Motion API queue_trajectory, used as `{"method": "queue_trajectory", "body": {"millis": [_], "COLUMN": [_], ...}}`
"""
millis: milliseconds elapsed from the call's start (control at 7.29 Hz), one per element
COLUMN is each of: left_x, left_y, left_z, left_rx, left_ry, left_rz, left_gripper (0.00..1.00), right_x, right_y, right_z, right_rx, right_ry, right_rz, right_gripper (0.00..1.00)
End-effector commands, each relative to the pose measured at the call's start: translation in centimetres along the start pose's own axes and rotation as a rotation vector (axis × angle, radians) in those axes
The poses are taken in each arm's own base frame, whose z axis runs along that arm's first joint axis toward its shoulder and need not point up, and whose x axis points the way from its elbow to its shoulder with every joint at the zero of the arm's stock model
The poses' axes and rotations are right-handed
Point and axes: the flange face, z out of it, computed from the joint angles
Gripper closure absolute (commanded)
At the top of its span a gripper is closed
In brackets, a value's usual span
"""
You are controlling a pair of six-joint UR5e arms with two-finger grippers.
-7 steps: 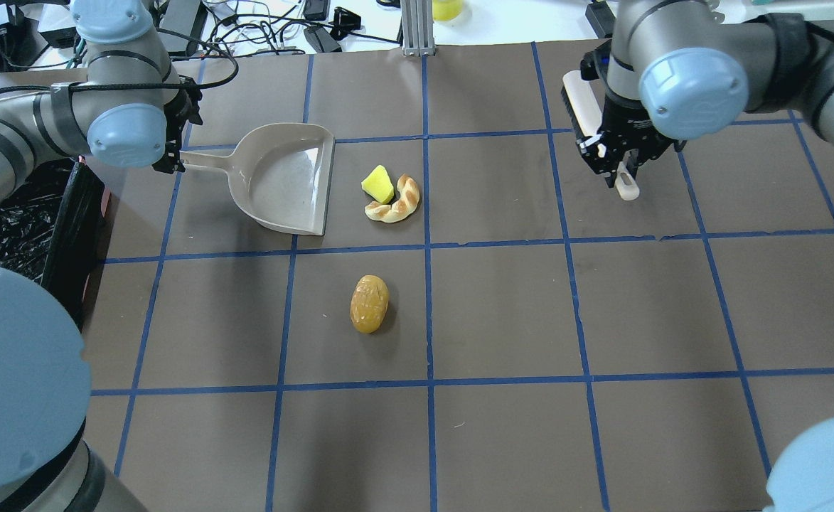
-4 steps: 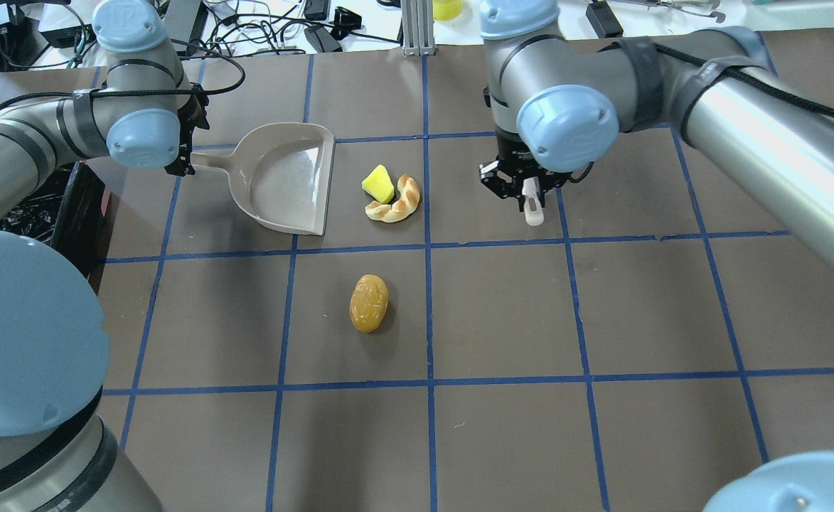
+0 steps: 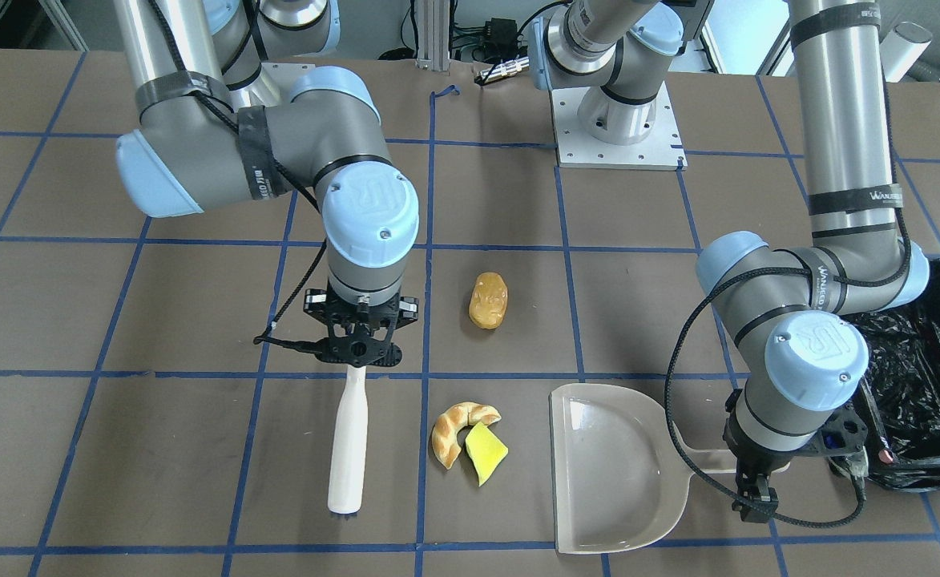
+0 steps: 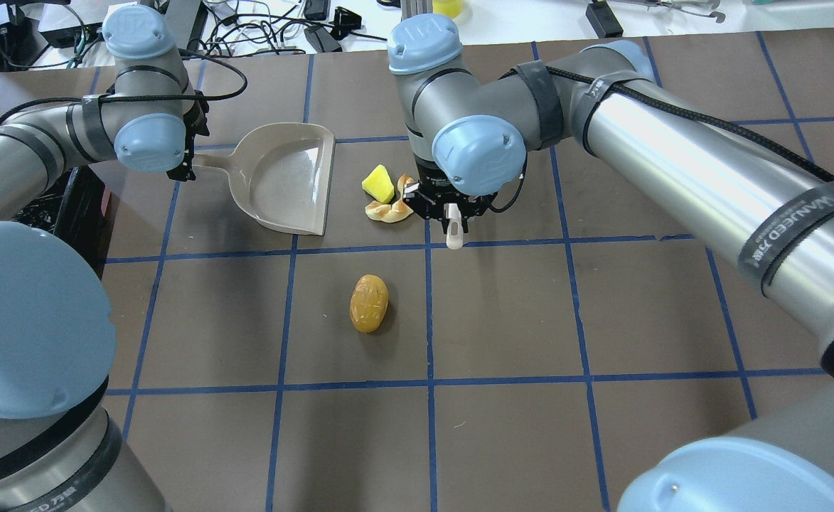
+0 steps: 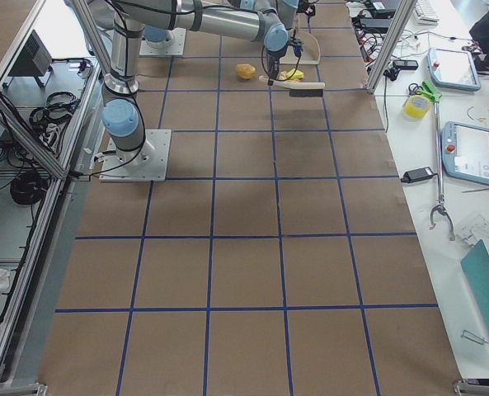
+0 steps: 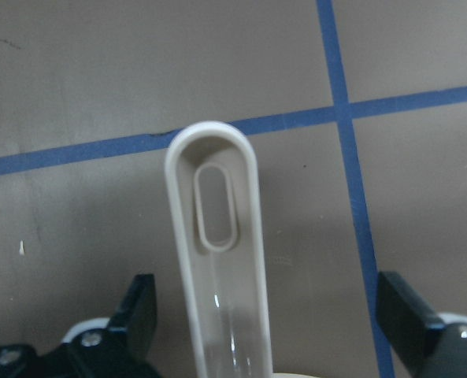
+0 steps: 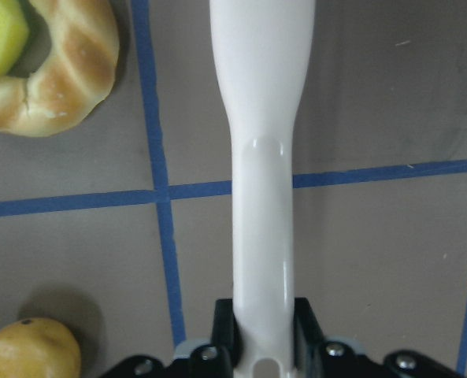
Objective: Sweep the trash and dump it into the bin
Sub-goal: 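Carry the brush with the right gripper toward the sponge and bread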
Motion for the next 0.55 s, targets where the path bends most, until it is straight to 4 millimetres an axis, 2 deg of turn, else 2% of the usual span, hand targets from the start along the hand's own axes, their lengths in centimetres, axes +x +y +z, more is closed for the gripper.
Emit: {"method": "queue_trajectory", "body": {"millis": [0,137,412], "left_x": [0.0,0.0,0.0], "left_y": [0.0,0.0,-0.1], "left_z": [0.1,-0.1,-0.6], "left_rx": [0.000,-0.004,-0.001], "left_ry": [-0.002,0.002,0.007], "left_rz": [-0.030,-0.046,-0.040], "left_gripper": [0.59,1.00,1.00], "right_x": [-2.8,-3.8,-4.4], "right_y": [-0.5,-0.9,-1.1], "right_z": [0.9,1.7,1.6], "right_rx": [-0.009,-0.014,-0.014], "right_ry": [-0.011,-0.006,-0.021], "right_rz": [0.004,0.007,0.026], "right_gripper": [1.00,1.00,1.00]}}
